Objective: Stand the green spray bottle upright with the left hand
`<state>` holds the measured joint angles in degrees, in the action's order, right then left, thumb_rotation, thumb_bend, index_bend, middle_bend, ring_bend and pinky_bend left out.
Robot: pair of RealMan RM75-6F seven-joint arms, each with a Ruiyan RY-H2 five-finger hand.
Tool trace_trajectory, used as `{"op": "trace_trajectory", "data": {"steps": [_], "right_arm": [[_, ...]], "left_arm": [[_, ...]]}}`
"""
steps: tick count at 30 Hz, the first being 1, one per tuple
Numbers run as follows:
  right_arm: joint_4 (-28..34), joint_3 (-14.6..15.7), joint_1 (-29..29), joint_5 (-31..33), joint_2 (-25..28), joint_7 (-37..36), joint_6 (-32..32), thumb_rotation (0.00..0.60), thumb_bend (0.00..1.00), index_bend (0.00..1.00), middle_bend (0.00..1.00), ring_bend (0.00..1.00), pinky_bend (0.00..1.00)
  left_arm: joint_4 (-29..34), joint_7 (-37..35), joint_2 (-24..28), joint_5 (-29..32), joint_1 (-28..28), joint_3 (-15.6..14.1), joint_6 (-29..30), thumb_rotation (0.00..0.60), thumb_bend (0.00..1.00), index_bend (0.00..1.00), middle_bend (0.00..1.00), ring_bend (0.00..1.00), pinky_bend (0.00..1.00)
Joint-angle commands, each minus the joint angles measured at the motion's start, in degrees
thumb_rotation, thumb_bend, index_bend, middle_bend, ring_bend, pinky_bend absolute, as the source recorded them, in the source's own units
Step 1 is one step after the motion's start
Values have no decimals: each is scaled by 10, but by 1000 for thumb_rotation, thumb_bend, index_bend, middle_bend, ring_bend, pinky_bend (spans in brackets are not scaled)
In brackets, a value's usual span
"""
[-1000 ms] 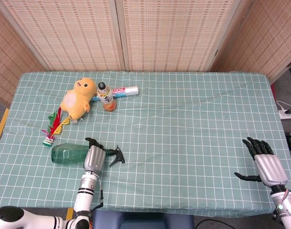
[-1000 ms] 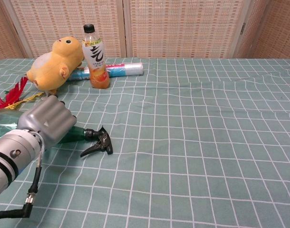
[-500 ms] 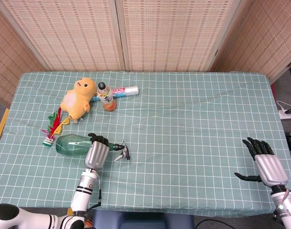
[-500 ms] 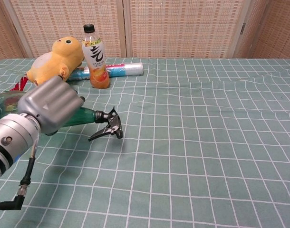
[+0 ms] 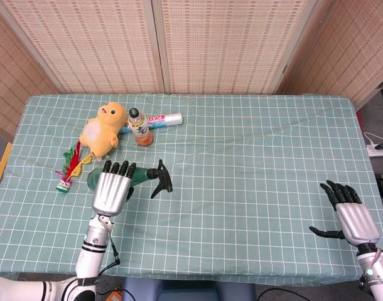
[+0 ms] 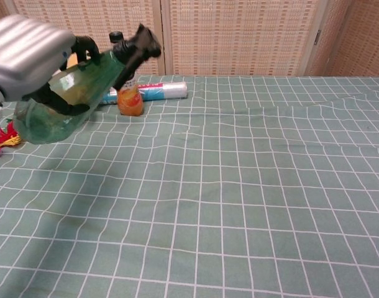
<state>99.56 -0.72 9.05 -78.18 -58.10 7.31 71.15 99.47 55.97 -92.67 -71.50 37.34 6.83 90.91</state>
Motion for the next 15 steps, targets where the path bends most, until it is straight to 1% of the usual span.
{"op": "trace_trajectory", "data": {"steps": [1,4,8,11,15], "right_arm": [[1,-1,0,1,-1,4,1,600,0,0,0,0,0],[1,-1,-1,4,-2,7,2,600,0,0,0,0,0],[1,-2,-1,9,-3,9,2,600,0,0,0,0,0],[2,-3,0,12,-3,11,0,600,0,0,0,0,0],[4,-4,2,14,-4,17,-3,600,0,0,0,0,0]], "left_arm": [[58,-175,19,1,-39,55,13,600,239,542,629,475,337],[39,-240,2,7,-48,62,4,600,238,536,628,475,333],[-4,-325,-34,20,-57,70,-14,600,239,525,621,475,330],[-26,-369,-56,34,-60,83,-27,600,239,518,615,475,329],[-50,-407,-75,32,-58,100,-34,600,239,516,611,472,322]]}}
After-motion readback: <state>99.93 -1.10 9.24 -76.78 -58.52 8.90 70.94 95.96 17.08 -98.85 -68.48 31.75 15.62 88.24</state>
